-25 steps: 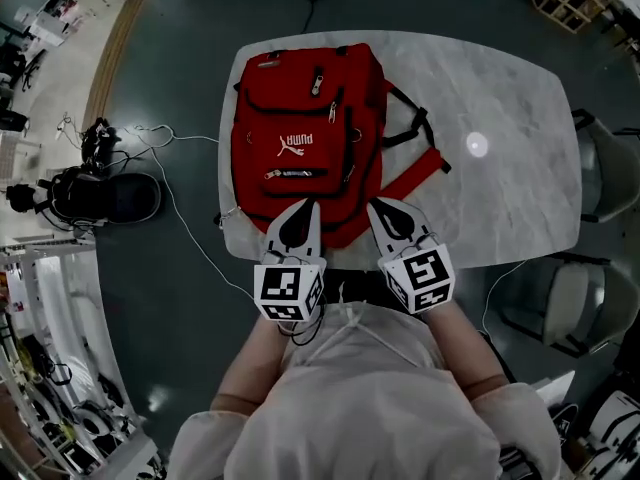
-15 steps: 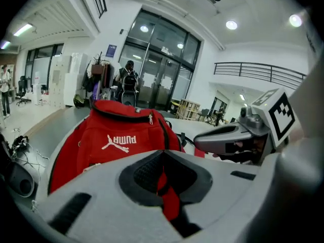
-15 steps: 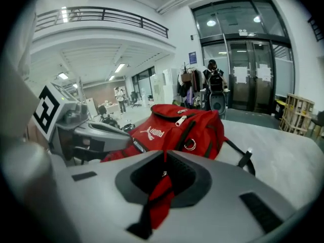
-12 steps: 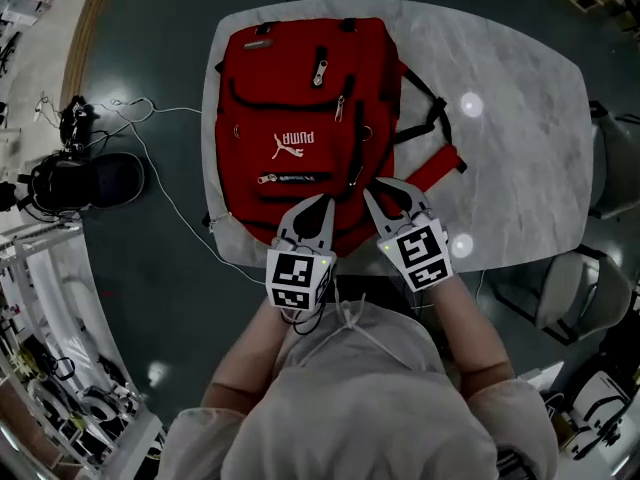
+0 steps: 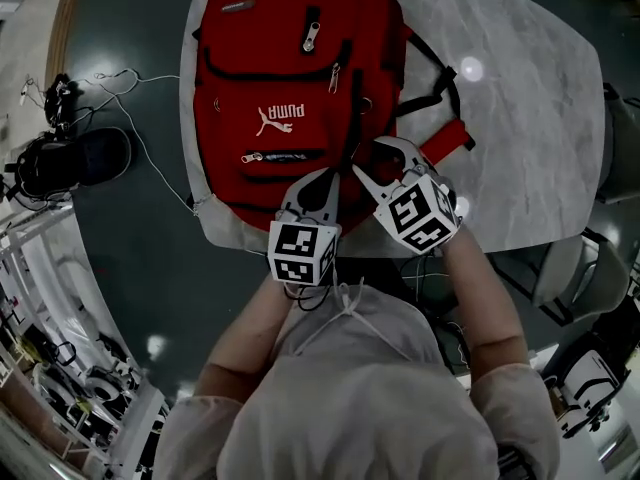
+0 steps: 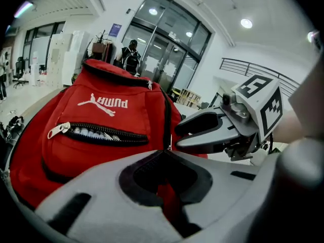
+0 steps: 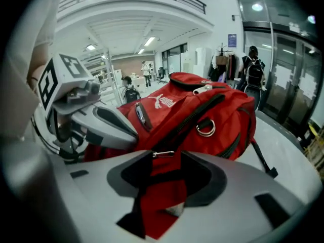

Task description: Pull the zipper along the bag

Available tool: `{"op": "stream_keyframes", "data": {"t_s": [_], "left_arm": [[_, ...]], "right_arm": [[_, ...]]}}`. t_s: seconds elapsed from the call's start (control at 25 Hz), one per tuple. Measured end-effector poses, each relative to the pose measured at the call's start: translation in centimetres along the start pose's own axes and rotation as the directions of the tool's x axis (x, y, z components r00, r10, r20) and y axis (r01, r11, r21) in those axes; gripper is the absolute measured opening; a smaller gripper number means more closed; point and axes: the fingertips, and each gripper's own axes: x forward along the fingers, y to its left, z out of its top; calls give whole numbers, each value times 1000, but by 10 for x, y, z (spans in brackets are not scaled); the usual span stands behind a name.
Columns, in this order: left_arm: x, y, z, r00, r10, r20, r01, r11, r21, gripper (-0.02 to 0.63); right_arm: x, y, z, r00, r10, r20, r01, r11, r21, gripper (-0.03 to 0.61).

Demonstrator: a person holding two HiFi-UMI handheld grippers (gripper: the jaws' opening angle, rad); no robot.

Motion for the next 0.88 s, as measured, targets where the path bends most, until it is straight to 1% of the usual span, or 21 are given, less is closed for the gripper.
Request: {"op": "stream_keyframes", "data": {"t_s": [0.12, 0.24, 0.32, 0.44, 0.6, 0.68, 0.8, 0.84, 0.88], "left_arm": [[5, 3, -5, 1000, 15, -20, -14, 1000, 12, 20], [9, 3, -11, 998, 29, -51, -27, 999, 29, 20], [13, 4, -14, 997, 28, -72, -26, 999, 30, 20], [16, 6, -16, 996, 20, -92, -18, 999, 28, 20], [18, 7, -17, 994, 9, -112, -5, 1000, 30, 20], [19, 8, -17, 993, 6, -114, -3, 1000, 29, 20], [18, 10, -18, 994, 7, -113, -5, 1000, 25, 20], [19, 10, -19, 994, 8, -113, -5, 1000, 24, 20], [19, 10, -19, 993, 9, -114, -6, 1000, 23, 20]], "right_arm": [[9, 2, -5, 998, 46, -30, -48, 996, -74, 164], [13, 2, -5, 997, 67, -46, -73, 988, -133, 184], [16, 2, -4, 995, 79, -61, -90, 977, -191, 194], [20, 5, -2, 992, 100, -76, -117, 956, -269, 194], [25, 11, -4, 986, 131, -100, -157, 930, -332, 193], [28, 14, -7, 978, 165, -128, -200, 918, -341, 160], [29, 16, -9, 967, 200, -159, -245, 907, -343, 128], [28, 17, -10, 963, 210, -167, -256, 904, -343, 111], [27, 18, -12, 960, 218, -175, -267, 900, -346, 76]]}}
